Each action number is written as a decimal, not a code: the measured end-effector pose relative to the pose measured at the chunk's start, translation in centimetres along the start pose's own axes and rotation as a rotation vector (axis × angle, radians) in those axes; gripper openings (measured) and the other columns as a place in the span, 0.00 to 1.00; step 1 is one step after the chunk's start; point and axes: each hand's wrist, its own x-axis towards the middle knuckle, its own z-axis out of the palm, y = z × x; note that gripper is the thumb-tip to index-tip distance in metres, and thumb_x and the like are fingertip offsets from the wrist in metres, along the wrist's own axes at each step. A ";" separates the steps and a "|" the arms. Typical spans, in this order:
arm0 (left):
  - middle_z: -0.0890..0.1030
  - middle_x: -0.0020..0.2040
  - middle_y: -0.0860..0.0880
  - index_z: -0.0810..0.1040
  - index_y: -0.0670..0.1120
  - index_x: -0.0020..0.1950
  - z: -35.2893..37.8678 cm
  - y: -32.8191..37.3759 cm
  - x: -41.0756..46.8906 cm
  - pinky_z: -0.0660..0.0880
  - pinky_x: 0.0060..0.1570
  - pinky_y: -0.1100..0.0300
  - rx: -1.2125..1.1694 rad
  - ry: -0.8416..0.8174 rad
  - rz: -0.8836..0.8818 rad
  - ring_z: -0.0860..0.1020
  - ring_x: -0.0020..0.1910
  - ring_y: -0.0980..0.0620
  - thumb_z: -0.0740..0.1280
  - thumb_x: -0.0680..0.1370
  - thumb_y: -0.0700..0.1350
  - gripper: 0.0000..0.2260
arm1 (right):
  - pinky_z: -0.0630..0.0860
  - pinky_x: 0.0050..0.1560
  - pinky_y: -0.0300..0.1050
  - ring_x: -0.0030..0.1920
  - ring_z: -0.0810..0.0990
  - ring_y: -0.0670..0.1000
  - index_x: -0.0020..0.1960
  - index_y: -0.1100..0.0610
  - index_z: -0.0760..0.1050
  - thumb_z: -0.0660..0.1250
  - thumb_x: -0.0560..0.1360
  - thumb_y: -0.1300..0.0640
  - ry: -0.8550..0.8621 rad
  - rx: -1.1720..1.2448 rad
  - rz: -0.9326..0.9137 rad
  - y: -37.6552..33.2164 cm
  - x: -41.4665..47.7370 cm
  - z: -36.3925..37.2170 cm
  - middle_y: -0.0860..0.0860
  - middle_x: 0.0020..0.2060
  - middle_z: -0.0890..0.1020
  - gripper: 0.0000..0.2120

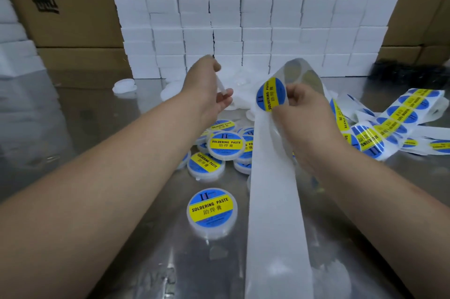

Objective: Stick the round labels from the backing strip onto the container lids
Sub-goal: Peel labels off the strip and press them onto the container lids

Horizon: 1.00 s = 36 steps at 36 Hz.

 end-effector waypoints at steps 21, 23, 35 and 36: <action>0.77 0.49 0.54 0.74 0.60 0.41 -2.7 -3.4 -5.4 0.68 0.50 0.61 0.954 -0.095 0.795 0.73 0.52 0.53 0.61 0.73 0.53 0.04 | 0.78 0.45 0.58 0.40 0.80 0.56 0.49 0.61 0.76 0.63 0.70 0.70 -0.283 0.177 -0.049 -0.6 -1.2 0.6 0.63 0.43 0.82 0.10; 0.77 0.52 0.54 0.78 0.57 0.48 -2.9 -3.5 -5.3 0.67 0.51 0.62 1.018 -0.092 0.798 0.72 0.55 0.52 0.64 0.74 0.51 0.05 | 0.78 0.44 0.55 0.39 0.78 0.54 0.48 0.62 0.75 0.65 0.71 0.68 -0.264 0.168 -0.059 -0.6 -1.3 0.6 0.63 0.41 0.80 0.06; 0.71 0.48 0.58 0.78 0.55 0.50 -3.3 -3.3 -5.2 0.62 0.46 0.66 1.040 -0.048 0.822 0.69 0.52 0.58 0.66 0.72 0.55 0.09 | 0.76 0.33 0.36 0.30 0.79 0.40 0.29 0.46 0.81 0.60 0.76 0.66 -0.308 0.217 -0.094 -0.3 -1.3 0.5 0.42 0.27 0.81 0.24; 0.70 0.48 0.58 0.77 0.55 0.48 -3.3 -3.3 -5.1 0.62 0.45 0.66 1.043 -0.047 0.822 0.69 0.52 0.58 0.65 0.71 0.57 0.09 | 0.75 0.30 0.32 0.28 0.78 0.38 0.28 0.44 0.81 0.60 0.76 0.66 -0.306 0.219 -0.087 -0.3 -1.3 0.5 0.40 0.26 0.81 0.25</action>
